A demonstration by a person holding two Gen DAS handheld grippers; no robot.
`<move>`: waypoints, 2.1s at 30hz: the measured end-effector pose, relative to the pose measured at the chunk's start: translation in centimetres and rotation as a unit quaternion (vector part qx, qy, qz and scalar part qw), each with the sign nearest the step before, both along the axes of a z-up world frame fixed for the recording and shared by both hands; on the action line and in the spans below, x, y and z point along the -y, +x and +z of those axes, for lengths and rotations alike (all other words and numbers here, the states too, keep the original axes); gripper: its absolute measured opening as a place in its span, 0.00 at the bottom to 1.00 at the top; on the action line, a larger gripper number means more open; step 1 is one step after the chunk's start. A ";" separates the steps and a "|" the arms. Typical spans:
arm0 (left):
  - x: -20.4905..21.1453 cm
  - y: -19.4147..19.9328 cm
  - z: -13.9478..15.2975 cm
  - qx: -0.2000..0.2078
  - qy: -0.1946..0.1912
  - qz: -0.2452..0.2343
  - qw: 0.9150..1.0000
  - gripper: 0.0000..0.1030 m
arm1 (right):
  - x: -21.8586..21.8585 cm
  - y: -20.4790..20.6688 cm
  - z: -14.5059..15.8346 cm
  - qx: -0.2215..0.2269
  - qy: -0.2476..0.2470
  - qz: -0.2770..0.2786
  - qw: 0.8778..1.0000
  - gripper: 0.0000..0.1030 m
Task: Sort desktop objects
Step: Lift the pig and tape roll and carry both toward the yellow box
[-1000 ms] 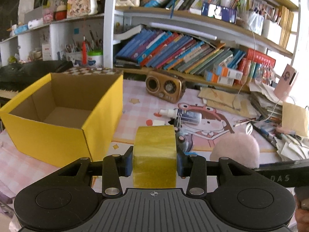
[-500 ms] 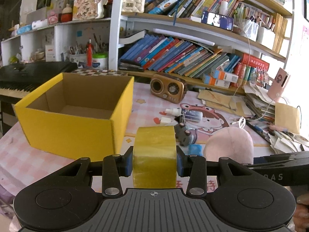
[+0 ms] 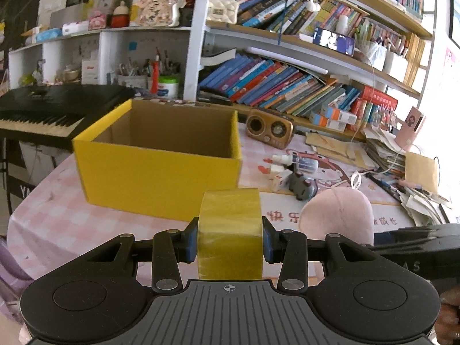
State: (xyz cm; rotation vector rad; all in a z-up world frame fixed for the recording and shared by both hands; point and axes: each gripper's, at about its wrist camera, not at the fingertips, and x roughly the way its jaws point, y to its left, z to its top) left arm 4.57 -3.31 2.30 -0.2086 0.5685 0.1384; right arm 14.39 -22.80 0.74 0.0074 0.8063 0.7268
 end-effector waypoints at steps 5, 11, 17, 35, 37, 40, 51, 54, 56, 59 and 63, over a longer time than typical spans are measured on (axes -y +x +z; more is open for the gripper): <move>-2.0 -2.0 -0.2 -0.001 -0.006 -0.010 1.000 0.40 | -2.2 -2.8 0.1 0.007 -0.005 0.002 1.000 0.57; -4.1 -4.5 -0.5 -0.001 -0.010 -0.021 1.000 0.40 | -4.4 -5.9 -0.3 0.002 -0.006 -0.002 1.000 0.57; -5.8 -6.8 -0.8 -0.001 -0.013 -0.021 1.000 0.40 | -6.4 -8.3 -0.7 -0.005 -0.004 0.000 1.000 0.57; -9.3 -10.1 -0.9 0.009 -0.030 0.001 1.000 0.40 | -10.3 -12.0 -0.6 -0.006 -0.021 0.032 0.999 0.57; -9.6 -10.1 -0.9 0.010 -0.030 0.003 0.999 0.40 | -10.6 -12.0 -0.5 -0.004 -0.020 0.034 0.999 0.57; -9.9 -10.2 -0.8 0.012 -0.027 0.004 1.000 0.40 | -11.1 -12.0 -0.4 -0.001 -0.020 0.035 0.999 0.57; -11.0 -10.6 -0.8 0.015 -0.020 0.021 0.999 0.40 | -12.7 -11.6 -0.4 0.003 -0.016 0.054 0.998 0.57; -11.1 -10.7 -0.8 0.015 -0.019 0.023 0.999 0.40 | -13.0 -11.6 -0.4 0.003 -0.015 0.058 0.998 0.57; -11.2 -10.7 -0.8 0.014 -0.019 0.023 0.999 0.40 | -13.2 -11.6 -0.4 0.003 -0.015 0.061 0.998 0.57; -11.2 -10.7 -0.8 0.014 -0.019 0.023 0.999 0.40 | -13.4 -11.6 -0.4 0.003 -0.014 0.063 0.998 0.57; -11.3 -10.7 -0.8 0.014 -0.018 0.023 0.999 0.40 | -13.5 -11.6 -0.4 0.003 -0.013 0.063 0.998 0.57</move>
